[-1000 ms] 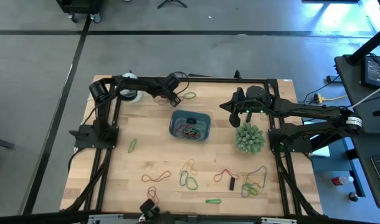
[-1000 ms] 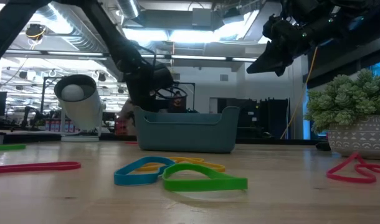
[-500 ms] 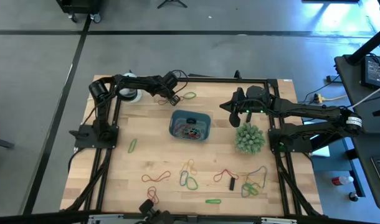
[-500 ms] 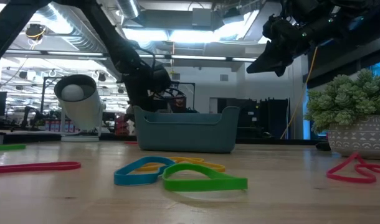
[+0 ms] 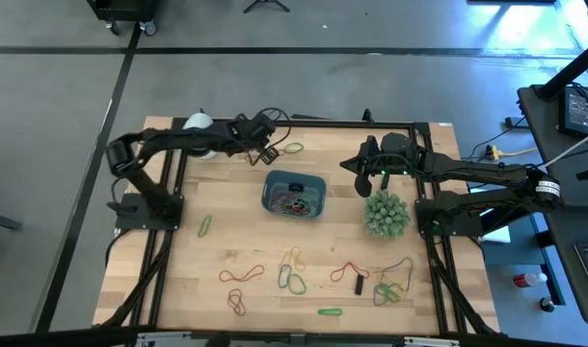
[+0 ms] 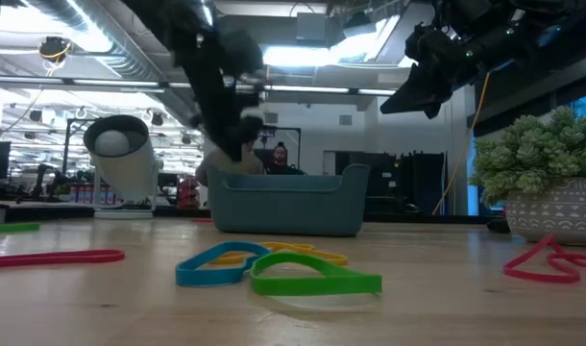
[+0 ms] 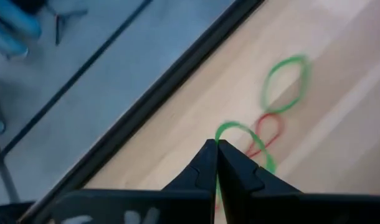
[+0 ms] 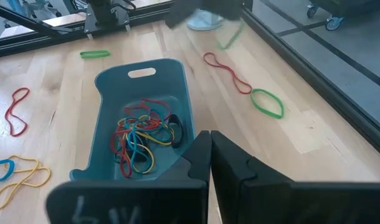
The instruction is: Pick and place rubber bands into bin
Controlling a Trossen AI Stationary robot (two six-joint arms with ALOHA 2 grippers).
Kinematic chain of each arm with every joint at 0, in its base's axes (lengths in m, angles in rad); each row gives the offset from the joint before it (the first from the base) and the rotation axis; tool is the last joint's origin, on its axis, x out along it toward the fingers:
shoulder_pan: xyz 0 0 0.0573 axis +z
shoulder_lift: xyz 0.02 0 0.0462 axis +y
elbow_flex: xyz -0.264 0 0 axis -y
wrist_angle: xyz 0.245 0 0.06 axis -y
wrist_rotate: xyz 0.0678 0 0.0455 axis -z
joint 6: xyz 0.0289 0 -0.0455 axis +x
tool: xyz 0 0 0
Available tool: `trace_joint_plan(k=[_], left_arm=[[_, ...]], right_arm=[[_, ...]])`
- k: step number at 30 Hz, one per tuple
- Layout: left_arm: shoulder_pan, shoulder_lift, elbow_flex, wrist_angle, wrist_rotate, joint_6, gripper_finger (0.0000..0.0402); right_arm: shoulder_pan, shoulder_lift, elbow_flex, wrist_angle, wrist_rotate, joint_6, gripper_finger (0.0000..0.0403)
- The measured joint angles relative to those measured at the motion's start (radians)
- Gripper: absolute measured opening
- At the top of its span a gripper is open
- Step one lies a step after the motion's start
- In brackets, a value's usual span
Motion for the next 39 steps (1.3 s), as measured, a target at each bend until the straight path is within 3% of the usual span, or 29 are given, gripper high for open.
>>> trace_joint_plan(k=[8, 25, 31, 39], left_arm=[[-0.156, -0.105, 0.000, 0.048, -0.001, 0.000, 0.0002], [-0.442, -0.080, 0.002, 0.112, 0.048, -0.078, 0.0002], [-0.469, -0.001, 0.002, 0.115, 0.050, -0.121, 0.0002], [-0.439, 0.161, 0.002, 0.143, 0.155, -0.164, 0.0003]], right_arm=[[0.001, 0.000, 0.000, -0.001, 0.000, 0.000, 0.0016], [0.002, 0.000, 0.000, -0.005, 0.000, -0.004, 0.0016], [0.002, 0.000, 0.000, -0.006, 0.000, -0.004, 0.0016], [0.005, 0.000, 0.000, -0.008, 0.000, -0.001, 0.0016]])
